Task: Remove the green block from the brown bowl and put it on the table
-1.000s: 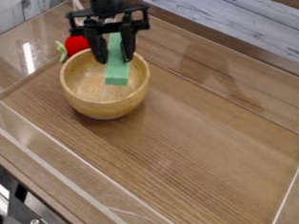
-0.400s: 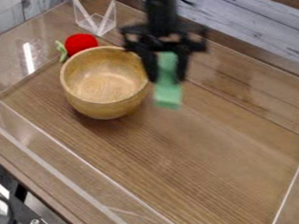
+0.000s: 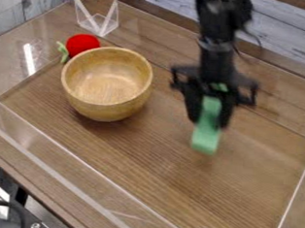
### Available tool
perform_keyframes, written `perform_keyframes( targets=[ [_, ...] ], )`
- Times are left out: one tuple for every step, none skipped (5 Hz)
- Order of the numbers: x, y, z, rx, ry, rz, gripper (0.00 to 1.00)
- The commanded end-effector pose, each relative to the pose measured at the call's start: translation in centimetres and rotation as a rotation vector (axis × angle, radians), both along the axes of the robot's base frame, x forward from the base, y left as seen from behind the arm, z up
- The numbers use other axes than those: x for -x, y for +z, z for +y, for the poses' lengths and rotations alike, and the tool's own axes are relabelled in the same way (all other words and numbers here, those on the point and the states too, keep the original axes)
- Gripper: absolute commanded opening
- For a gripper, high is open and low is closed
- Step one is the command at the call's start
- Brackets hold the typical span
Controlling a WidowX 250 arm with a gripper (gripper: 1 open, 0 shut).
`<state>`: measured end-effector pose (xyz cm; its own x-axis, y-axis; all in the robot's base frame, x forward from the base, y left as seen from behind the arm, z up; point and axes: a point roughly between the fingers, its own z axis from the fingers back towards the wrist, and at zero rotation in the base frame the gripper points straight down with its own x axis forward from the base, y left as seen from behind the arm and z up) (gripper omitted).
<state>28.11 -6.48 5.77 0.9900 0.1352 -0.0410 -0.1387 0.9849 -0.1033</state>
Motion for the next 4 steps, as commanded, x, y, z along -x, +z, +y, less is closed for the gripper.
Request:
perform_keyframes(
  targets=[
    [-0.3, -0.6, -0.3, -0.038, -0.091, -0.05, 0.0],
    [0.1, 0.2, 0.4, -0.058, -0.055, -0.044, 0.0],
    [0.5, 1.2, 0.9, -0.071, -0.017, -0.039, 0.0],
    [0.1, 0.2, 1.5, -0.09, -0.006, -0.037, 0.0]
  ],
)
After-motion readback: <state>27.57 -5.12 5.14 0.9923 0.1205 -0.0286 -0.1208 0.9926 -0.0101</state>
